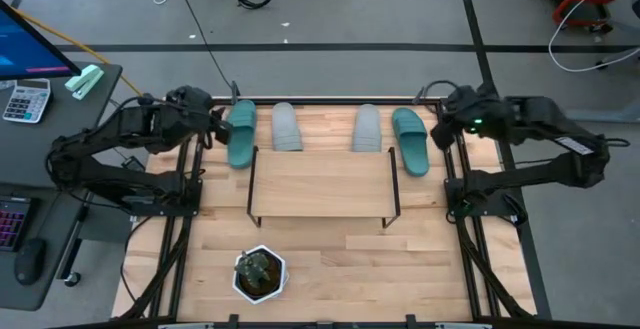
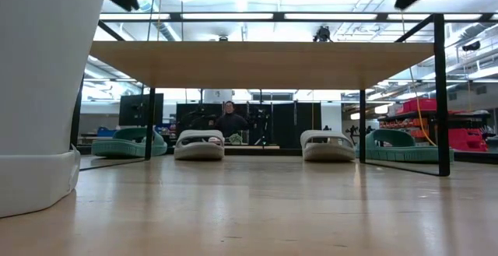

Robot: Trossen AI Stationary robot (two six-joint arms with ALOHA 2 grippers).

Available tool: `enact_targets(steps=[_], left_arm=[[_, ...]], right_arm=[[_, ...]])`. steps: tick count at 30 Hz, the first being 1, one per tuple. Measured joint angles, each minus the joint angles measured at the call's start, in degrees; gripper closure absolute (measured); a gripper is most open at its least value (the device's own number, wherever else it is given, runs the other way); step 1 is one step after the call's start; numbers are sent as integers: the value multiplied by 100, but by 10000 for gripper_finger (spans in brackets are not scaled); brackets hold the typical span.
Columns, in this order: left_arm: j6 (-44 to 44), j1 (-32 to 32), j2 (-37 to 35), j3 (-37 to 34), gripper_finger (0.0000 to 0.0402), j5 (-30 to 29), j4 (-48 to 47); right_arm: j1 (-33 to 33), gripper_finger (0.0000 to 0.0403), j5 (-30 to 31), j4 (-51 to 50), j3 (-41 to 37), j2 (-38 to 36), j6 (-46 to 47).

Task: Pick and place slides into the shelf
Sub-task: Put the right green slide on the shelf

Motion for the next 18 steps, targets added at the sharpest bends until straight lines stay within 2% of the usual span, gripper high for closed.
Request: enact_targets(steps=[4,10,18], left_arm=[[-60,0,4,0,269,178,-294],[-21,0,-11,0,272,262,-351],[-19,0,-11,0,278,304,-348]], right_arm=[[-455,257,-378,316,-649,24,64],[-1283,247,-950,1326,-1708,53,106],[-2547,246,-1613,1836,-2550,271,453]])
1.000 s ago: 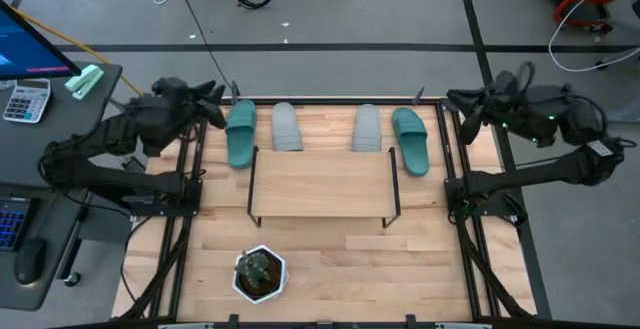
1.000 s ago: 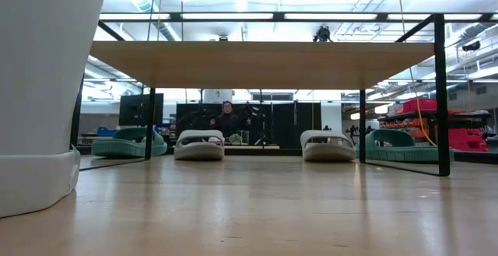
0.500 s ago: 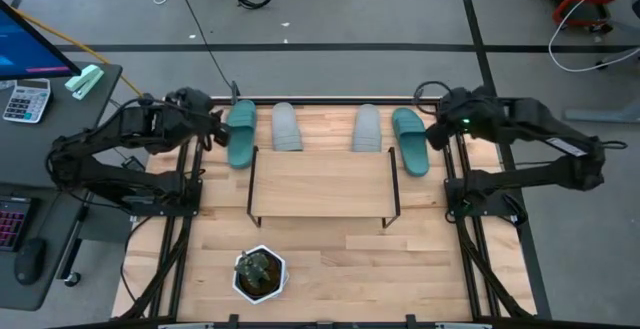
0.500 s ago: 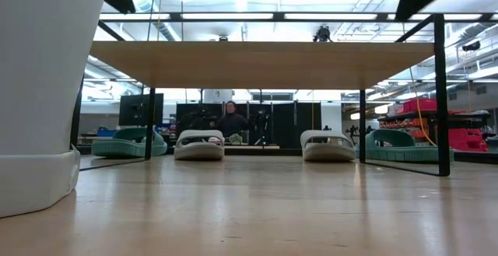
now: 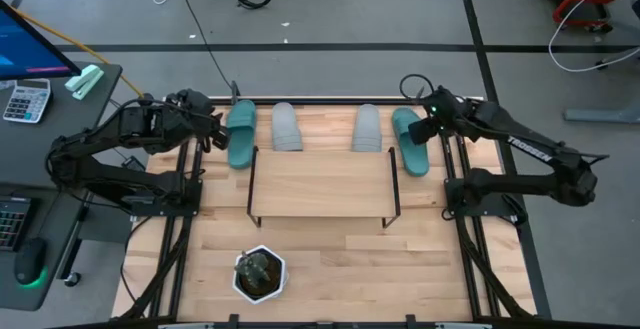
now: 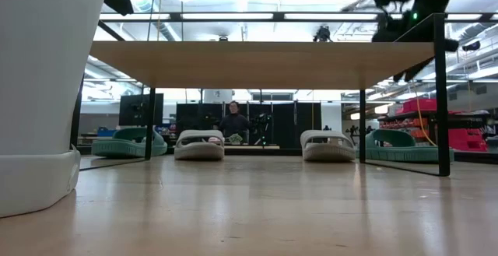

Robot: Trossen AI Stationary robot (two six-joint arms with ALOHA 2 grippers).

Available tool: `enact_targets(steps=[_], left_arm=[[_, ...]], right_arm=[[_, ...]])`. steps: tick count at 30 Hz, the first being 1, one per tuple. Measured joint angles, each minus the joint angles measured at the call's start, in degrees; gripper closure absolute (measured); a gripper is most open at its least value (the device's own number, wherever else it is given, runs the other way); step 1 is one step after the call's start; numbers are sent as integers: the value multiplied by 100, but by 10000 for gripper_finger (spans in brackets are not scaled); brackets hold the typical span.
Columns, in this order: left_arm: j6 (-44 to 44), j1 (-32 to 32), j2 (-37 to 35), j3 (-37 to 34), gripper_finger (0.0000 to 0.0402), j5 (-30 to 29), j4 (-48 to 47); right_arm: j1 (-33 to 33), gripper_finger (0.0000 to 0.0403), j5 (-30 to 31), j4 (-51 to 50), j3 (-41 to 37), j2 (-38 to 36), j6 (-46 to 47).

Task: Pick and place slides into the shelf
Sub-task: Put the right green slide on the shelf

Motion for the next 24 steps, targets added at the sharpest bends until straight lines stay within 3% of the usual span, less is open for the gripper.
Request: enact_targets(steps=[5,11,24], left_arm=[[-31,0,2,0,270,0,3],[-47,0,2,0,267,0,9],[-57,0,2,0,265,85,12]], right_arm=[[-576,239,-548,374,-383,168,1],[-1078,219,-615,1035,-703,394,149],[-1269,120,-656,1502,-761,1381,755]])
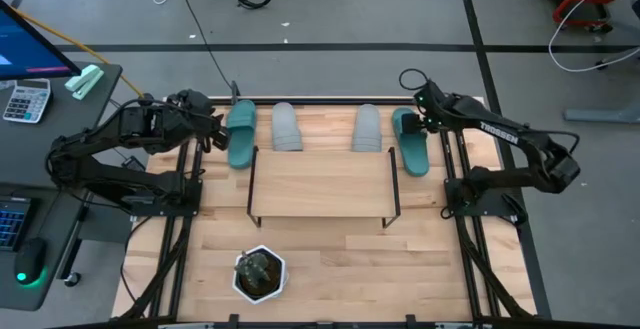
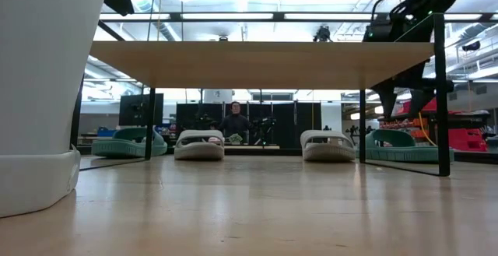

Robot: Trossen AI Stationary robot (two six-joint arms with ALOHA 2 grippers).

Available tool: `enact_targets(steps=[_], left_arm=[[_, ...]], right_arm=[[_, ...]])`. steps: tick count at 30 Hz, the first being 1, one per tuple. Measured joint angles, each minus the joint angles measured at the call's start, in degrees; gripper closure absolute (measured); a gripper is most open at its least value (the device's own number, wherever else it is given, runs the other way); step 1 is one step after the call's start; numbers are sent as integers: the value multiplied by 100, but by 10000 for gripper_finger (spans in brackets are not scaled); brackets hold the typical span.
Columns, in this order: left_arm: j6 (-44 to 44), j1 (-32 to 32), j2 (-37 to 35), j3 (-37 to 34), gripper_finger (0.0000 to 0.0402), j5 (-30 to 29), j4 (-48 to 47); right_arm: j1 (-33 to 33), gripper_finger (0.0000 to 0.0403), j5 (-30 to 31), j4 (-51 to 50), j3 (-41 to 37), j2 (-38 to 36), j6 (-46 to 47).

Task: Pick and place slides into the shelf
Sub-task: Put the right green slide on the shelf

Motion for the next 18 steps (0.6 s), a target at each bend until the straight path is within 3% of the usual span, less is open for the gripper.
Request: enact_targets(steps=[8,18], left_arm=[[-4,0,0,0,267,38,-1],[-132,0,0,0,266,63,-1]], right_arm=[[-229,89,13,75,2,660,506],[-400,96,31,293,2,1099,915]])
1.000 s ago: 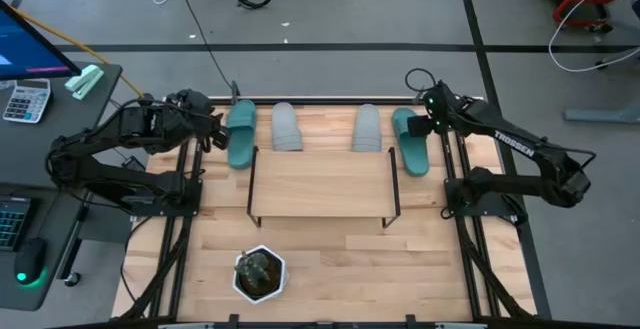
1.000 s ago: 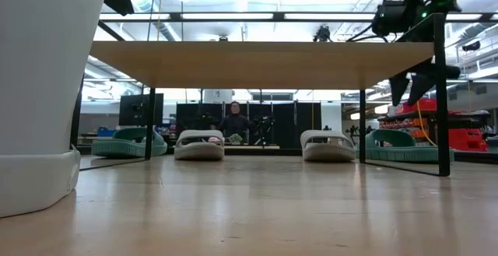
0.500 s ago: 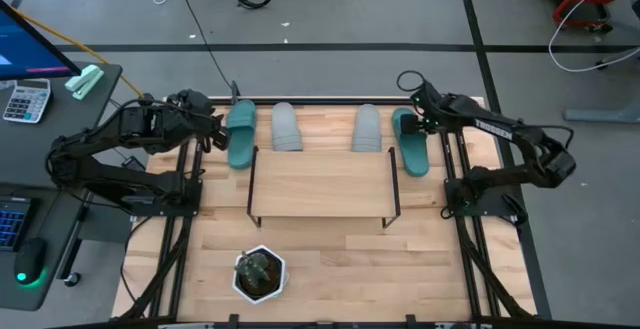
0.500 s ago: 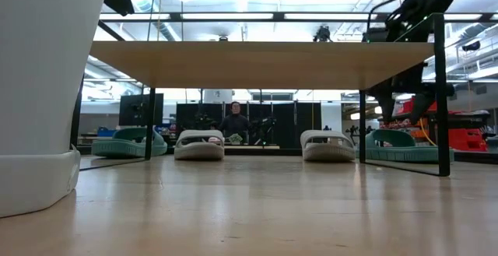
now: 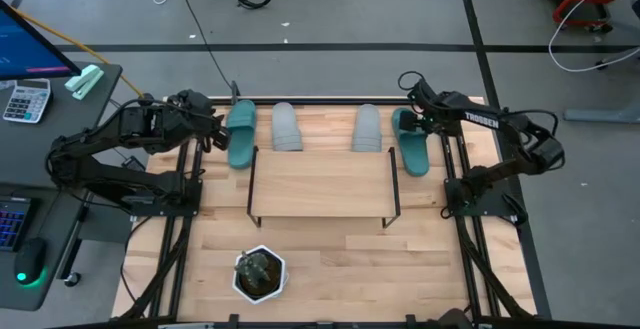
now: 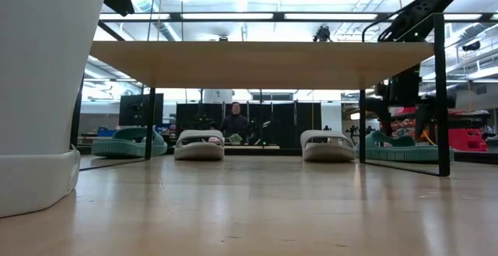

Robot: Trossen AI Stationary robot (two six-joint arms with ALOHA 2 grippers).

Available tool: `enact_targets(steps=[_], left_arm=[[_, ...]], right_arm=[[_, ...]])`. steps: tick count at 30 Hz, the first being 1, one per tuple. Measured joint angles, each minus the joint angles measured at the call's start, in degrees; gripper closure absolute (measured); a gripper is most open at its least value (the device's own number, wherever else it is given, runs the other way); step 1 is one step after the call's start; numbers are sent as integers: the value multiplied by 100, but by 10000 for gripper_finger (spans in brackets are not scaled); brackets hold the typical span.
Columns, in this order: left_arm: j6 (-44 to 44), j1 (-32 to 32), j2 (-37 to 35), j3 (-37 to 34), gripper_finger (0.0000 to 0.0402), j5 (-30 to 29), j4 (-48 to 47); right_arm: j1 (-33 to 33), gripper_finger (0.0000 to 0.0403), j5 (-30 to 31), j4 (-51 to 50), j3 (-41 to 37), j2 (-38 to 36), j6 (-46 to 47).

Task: Pick and place slides into the shelf
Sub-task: Put the right green slide on the shelf

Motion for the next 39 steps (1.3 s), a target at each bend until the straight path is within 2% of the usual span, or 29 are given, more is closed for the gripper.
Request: enact_targets(steps=[7,14,19,21,31,39], left_arm=[[-16,0,2,0,270,0,0],[-52,0,1,0,270,0,-2],[-56,0,2,0,269,0,-1],[-56,0,2,0,272,0,0],[-58,-2,11,0,273,-2,1],[-60,-2,15,-2,279,-2,4]], right_arm=[[6,101,71,130,9,512,305],[65,102,149,211,12,727,523],[55,119,-272,906,-357,702,553],[45,133,-478,1247,-558,660,607],[131,223,-308,2069,-1266,-139,558],[144,345,-229,2342,-1839,-612,622]])
